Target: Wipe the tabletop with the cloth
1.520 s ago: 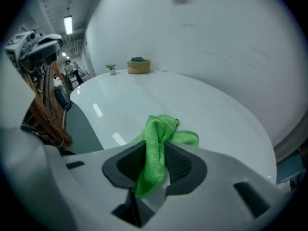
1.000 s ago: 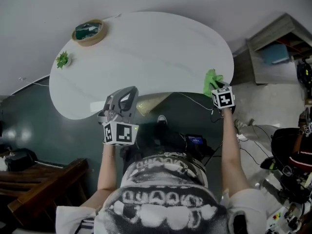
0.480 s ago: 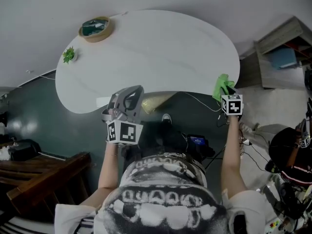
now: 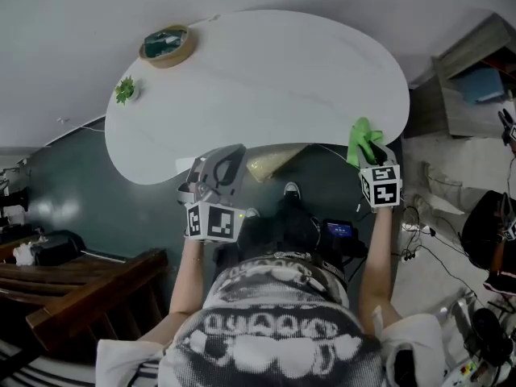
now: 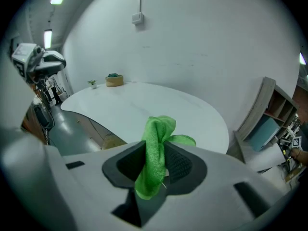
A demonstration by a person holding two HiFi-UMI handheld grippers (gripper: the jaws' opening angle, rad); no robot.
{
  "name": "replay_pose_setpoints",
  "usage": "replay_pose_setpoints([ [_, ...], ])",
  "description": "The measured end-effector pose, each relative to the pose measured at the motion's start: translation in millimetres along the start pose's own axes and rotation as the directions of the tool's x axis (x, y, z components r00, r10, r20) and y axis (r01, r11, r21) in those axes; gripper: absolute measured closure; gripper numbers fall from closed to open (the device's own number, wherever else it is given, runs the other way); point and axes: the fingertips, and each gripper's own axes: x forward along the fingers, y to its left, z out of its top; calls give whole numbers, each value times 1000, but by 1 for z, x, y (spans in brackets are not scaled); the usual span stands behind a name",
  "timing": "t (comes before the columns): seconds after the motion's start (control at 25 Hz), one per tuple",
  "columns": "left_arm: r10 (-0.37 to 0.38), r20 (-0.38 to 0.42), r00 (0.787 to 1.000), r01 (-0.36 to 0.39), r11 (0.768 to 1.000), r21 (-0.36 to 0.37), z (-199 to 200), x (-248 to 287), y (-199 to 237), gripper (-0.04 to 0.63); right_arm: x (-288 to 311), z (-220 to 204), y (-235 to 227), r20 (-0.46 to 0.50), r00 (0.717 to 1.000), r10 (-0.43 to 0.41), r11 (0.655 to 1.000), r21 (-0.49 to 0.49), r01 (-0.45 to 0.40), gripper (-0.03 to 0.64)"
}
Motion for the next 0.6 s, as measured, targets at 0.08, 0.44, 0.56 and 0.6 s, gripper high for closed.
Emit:
replay_pose_setpoints([
  [0.08,-8,10,1000,8,1000,-4,2,-3,-4,577,-6,0,18,12,1000,19,1000,21,-19,499],
  [0.44,-67,63,996,66,998,19,-5,-37,-26,577,-35,1,91,34,999,39,999,36,-40,499],
  [0.56,-68,67,995,67,998,15,-19,-61,-29,577,-47,0,115,40,999,33,999,28,-34,499],
  [0.6,-67,67,996,66,998,13,-24,-69,-29,577,-51,-1,124,44,999,31,999,26,-32,499],
])
